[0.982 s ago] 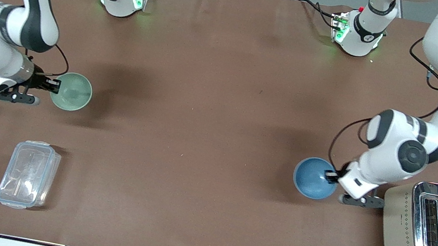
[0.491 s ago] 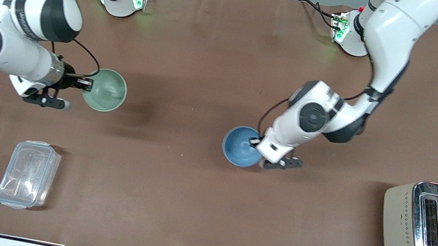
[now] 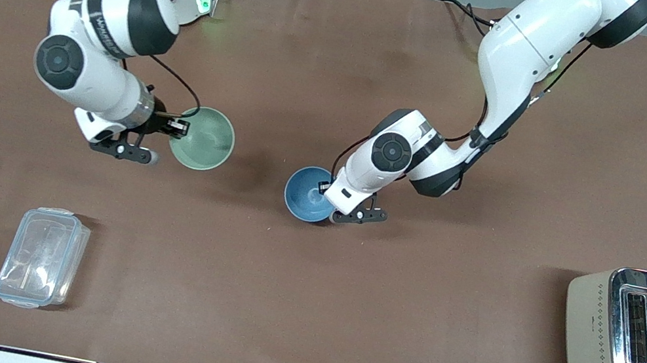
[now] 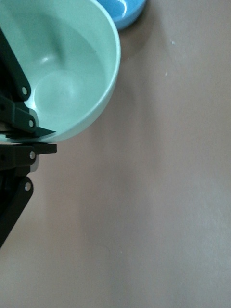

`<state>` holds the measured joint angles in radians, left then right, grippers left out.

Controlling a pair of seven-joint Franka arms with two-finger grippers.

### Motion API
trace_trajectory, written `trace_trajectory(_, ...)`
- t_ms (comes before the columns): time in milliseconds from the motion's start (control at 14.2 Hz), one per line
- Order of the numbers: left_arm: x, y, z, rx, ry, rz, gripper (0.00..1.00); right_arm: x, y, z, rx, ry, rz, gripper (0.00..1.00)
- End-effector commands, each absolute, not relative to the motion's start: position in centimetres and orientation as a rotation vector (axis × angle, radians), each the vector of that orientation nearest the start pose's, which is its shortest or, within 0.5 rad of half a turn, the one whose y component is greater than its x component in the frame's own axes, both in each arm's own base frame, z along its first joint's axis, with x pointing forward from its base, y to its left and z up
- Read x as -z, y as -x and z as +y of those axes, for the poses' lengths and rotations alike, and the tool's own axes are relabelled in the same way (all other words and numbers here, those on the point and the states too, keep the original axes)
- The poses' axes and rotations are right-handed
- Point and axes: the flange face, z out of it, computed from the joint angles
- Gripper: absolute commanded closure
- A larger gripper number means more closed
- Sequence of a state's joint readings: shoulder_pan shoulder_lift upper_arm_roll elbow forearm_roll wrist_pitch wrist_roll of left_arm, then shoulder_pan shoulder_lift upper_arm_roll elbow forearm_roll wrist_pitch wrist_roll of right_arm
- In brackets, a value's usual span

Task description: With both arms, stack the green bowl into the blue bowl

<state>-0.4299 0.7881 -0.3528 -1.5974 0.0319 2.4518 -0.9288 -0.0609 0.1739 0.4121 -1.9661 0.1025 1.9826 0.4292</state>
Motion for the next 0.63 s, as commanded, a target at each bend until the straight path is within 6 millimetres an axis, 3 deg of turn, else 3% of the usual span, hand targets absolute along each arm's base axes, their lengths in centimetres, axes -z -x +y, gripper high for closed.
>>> trace_trajectory(0, -20.4, -53.3, -47.4, -0.118, 3.353, -0.401, 0.68, -37.9, -53.9, 23.9, -0.288, 2.987, 0.268, 1.00)
trace_trajectory(140, -22.2, -54.5, -46.6, -0.078, 3.362, -0.422, 0.05, -37.5, -53.8, 27.2, -0.283, 2.972, 0.286, 1.00)
trace_trajectory(351, -27.7, -58.9, -43.3, 0.030, 3.376, -0.527, 0.00, -36.9, -53.8, 30.1, -0.270, 2.948, 0.291, 1.00)
trace_trajectory(491, -33.4, -62.6, -39.7, 0.067, 3.354, -0.601, 0.00, -35.0, -53.0, 34.4, -0.228, 2.919, 0.327, 1.00)
trace_trajectory(561, -35.2, -63.4, -38.8, 0.044, 3.332, -0.611, 0.00, -34.1, -52.7, 36.3, -0.215, 2.900, 0.355, 1.00)
